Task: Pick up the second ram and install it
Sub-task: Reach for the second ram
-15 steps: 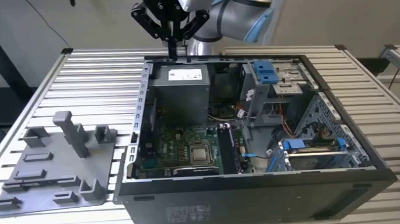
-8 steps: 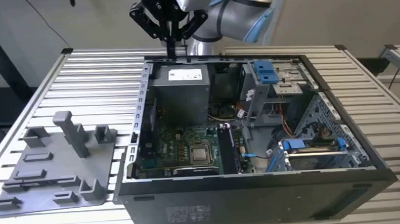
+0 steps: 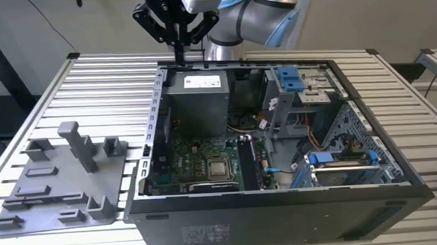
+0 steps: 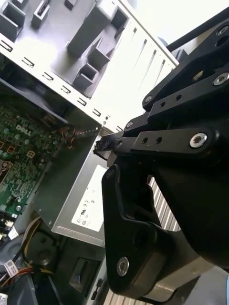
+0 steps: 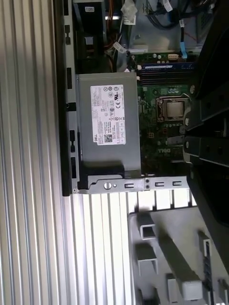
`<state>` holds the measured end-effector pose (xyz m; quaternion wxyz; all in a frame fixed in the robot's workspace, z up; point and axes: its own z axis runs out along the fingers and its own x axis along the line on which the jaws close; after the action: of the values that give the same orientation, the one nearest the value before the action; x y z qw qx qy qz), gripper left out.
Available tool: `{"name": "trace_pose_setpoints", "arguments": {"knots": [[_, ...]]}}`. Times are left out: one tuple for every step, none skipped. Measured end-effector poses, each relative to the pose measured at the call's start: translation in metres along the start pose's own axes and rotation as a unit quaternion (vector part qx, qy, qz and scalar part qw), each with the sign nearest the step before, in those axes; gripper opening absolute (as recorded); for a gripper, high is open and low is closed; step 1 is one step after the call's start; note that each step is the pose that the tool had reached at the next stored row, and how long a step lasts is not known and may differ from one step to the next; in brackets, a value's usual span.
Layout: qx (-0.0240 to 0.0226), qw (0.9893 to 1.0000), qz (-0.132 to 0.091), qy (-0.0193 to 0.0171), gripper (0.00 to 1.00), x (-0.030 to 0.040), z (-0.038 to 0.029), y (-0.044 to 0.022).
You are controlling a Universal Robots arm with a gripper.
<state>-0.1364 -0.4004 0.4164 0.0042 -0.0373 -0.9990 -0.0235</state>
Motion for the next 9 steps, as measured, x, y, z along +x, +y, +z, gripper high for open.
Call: {"name": "trace_pose_setpoints", "arguments": {"knots": [[0.0000, 1.0000, 0.000, 0.0001, 0.11, 0.0020, 0.0001, -0.0004], [0.0000, 1.0000, 0.000, 0.0001, 0.11, 0.0042, 0.0002, -0.0008], [0.0000, 1.0000, 0.000, 0.0002, 0.11, 0.0062, 0.0002, -0.0013], [0.0000, 1.0000, 0.000, 0.0003, 0.11, 0.0080, 0.0003, -0.0017], [0.0000, 1.0000, 0.000, 0.0004, 0.11, 0.0098, 0.0004, -0.0022], [0.0000, 1.0000, 0.000, 0.0004, 0.11, 0.0115, 0.0004, -0.0026], [0.0000, 1.0000, 0.000, 0.0005, 0.11, 0.0130, 0.0004, -0.0031], [0.0000, 1.0000, 0.000, 0.0005, 0.11, 0.0142, 0.0004, -0.0035], [0.0000, 1.0000, 0.000, 0.0005, 0.11, 0.0155, 0.0004, -0.0039]]}}
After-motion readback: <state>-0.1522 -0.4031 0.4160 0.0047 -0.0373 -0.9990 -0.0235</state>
